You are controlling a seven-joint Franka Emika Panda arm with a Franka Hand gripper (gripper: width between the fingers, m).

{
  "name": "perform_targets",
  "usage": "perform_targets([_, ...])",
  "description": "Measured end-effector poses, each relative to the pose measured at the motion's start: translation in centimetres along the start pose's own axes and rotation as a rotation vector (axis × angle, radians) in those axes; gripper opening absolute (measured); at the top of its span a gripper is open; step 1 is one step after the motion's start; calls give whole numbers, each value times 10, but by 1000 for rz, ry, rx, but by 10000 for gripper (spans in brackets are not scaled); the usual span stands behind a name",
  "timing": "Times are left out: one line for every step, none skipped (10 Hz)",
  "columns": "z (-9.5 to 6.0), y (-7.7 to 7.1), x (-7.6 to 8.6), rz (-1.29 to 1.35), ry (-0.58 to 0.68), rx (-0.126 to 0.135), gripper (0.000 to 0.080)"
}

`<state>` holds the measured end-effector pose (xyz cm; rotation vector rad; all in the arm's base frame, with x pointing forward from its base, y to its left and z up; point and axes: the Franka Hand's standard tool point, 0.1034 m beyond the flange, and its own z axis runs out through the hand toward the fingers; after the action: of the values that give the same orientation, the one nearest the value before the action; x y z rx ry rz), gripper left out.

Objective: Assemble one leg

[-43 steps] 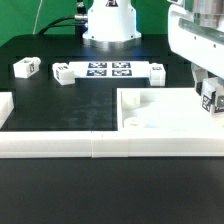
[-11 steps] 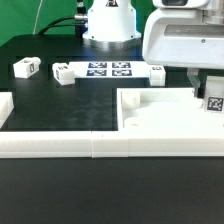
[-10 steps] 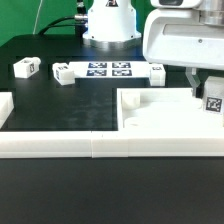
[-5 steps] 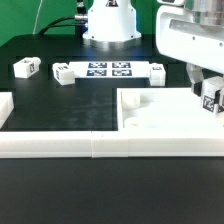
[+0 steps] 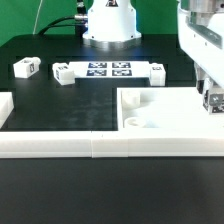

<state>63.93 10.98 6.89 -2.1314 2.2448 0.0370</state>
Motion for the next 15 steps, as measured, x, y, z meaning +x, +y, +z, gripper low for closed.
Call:
perform_targets([0, 0, 1, 60, 0, -1, 291])
perform_targets([0, 0, 1, 81, 1, -2, 291])
perform_targets([0, 0, 1, 77, 1, -2, 296])
perform_targets([1, 1, 0, 62, 1, -3, 296])
perform_targets([1, 1, 0, 5, 1, -3, 524])
perform_targets([1, 1, 1, -52, 2, -4, 524])
perform_targets([2, 1, 1, -195, 3, -6, 623])
perform_targets([2, 2, -1, -343, 2, -7, 643])
perform_targets([3, 3, -3, -467, 0, -12, 643])
perform_targets([4, 3, -6, -562, -1, -13, 648])
perform_targets([4, 4, -7, -651, 0, -14, 648])
perform_targets([4, 3, -6, -783, 3, -14, 649])
perform_targets([4, 3, -6, -913, 8, -14, 649])
perform_targets([6, 2, -4, -1012, 9, -13, 649])
perform_targets([6, 2, -3, -1149, 9, -17, 649])
